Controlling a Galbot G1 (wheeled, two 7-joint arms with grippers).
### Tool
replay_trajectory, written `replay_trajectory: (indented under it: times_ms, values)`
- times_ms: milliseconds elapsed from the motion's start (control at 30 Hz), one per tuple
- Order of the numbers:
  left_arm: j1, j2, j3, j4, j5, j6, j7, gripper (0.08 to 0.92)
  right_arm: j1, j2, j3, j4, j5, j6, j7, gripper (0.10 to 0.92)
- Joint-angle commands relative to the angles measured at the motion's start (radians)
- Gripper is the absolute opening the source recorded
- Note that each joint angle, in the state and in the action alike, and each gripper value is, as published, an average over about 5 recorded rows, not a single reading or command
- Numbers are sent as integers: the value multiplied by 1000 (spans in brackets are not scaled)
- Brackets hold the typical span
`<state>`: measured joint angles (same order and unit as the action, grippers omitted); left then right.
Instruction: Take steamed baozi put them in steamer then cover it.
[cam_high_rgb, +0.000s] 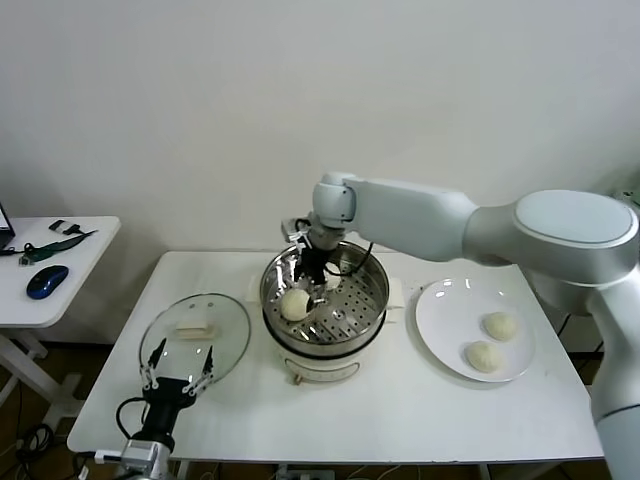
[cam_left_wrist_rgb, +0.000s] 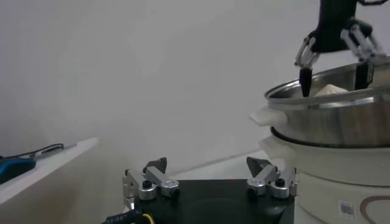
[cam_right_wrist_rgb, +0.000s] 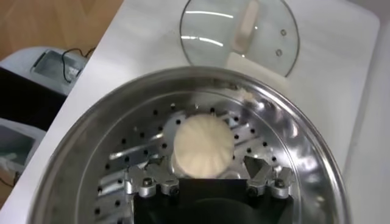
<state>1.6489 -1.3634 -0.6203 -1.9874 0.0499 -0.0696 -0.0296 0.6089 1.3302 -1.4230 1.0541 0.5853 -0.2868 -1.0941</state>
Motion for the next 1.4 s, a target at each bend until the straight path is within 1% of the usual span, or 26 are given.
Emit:
replay_trajectory:
  times_ms: [33,133,267,367,533,667,800,967,1400]
  values:
    - [0,0,-2,-2,-3,3,-1,823,178,-254,-45,186,-11,37,-32,823]
    - [3,1,-3,-1,-3,1,-1,823,201,-348,-47,243,-40,36,-32,823]
    - [12,1,-10,0,-5,0,0,823,196,-464,-58,296,-164,50,-45,823]
    - [18,0,-16,0,-8,-2,0,823,156,-551,-61,340,-222,45,-46,823]
    - [22,2,-26,-8,-9,-1,0,823,-2,-687,-4,367,-306,26,-42,823]
    - [24,2,-31,-12,-6,2,0,823,-156,-755,85,354,-377,26,-44,823]
    - [24,0,-32,-11,0,5,0,823,-291,-785,183,327,-432,32,-40,823]
    - [25,-3,-34,-10,4,7,-1,823,-433,-780,299,273,-482,44,-38,823]
    - [40,-10,-39,-7,13,5,-3,823,-555,-717,410,126,-615,101,-58,823]
